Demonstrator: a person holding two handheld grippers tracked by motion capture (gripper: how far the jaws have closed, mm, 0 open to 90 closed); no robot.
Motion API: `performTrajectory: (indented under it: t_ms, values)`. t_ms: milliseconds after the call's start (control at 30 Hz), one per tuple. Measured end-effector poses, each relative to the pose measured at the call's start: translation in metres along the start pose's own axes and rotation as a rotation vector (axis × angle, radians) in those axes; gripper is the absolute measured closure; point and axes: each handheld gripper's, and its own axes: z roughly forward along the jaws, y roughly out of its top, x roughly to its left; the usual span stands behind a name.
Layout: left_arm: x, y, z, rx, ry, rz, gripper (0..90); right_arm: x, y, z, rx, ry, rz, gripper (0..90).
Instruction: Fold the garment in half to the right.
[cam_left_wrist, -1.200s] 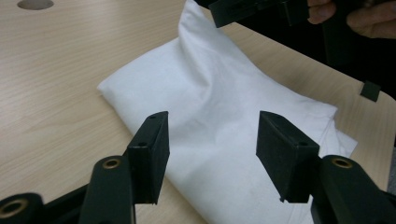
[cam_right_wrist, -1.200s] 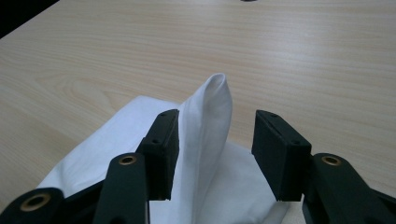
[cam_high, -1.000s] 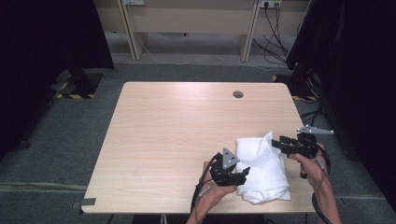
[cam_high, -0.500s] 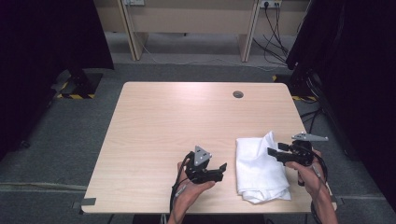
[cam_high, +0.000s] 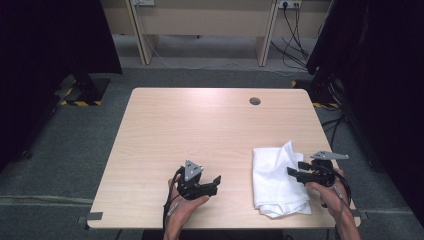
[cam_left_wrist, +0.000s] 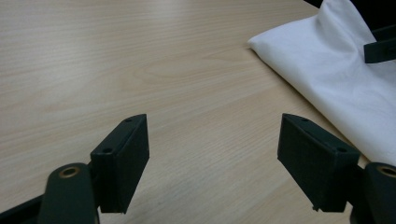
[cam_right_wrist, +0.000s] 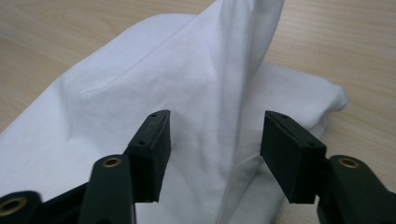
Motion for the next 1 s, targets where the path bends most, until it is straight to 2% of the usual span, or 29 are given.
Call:
performTrajectory:
  t_ms: [167, 267, 367, 567, 800, 933, 1000]
  values:
    - [0.0, -0.006, 0.0, 0.009, 0.005, -0.001, 23.2, 0.0, -0.002, 0.002, 0.012, 0.015, -0.016, 61.9]
    - [-0.003, -0.008, 0.001, 0.013, 0.013, 0.004, 22.3, 0.004, -0.004, 0.001, 0.016, -0.005, -0.051, 69.3]
    - [-0.007, -0.012, 0.002, 0.017, 0.02, 0.008, 21.5, 0.006, -0.006, -0.002, 0.003, -0.025, -0.061, 74.7]
    - [-0.007, -0.014, 0.002, 0.02, 0.037, 0.006, 21.5, 0.01, -0.01, -0.013, -0.03, -0.048, -0.07, 77.9]
    - [-0.003, -0.014, -0.003, 0.018, 0.054, 0.006, 21.6, 0.01, -0.023, -0.021, -0.039, -0.061, -0.089, 87.6]
    - [0.0, -0.016, -0.004, 0.019, 0.06, 0.001, 21.6, 0.009, -0.024, -0.021, -0.052, -0.068, -0.065, 85.7]
    - [0.001, -0.017, -0.006, 0.019, 0.065, 0.001, 21.6, 0.009, -0.024, -0.022, -0.051, -0.066, -0.058, 78.9]
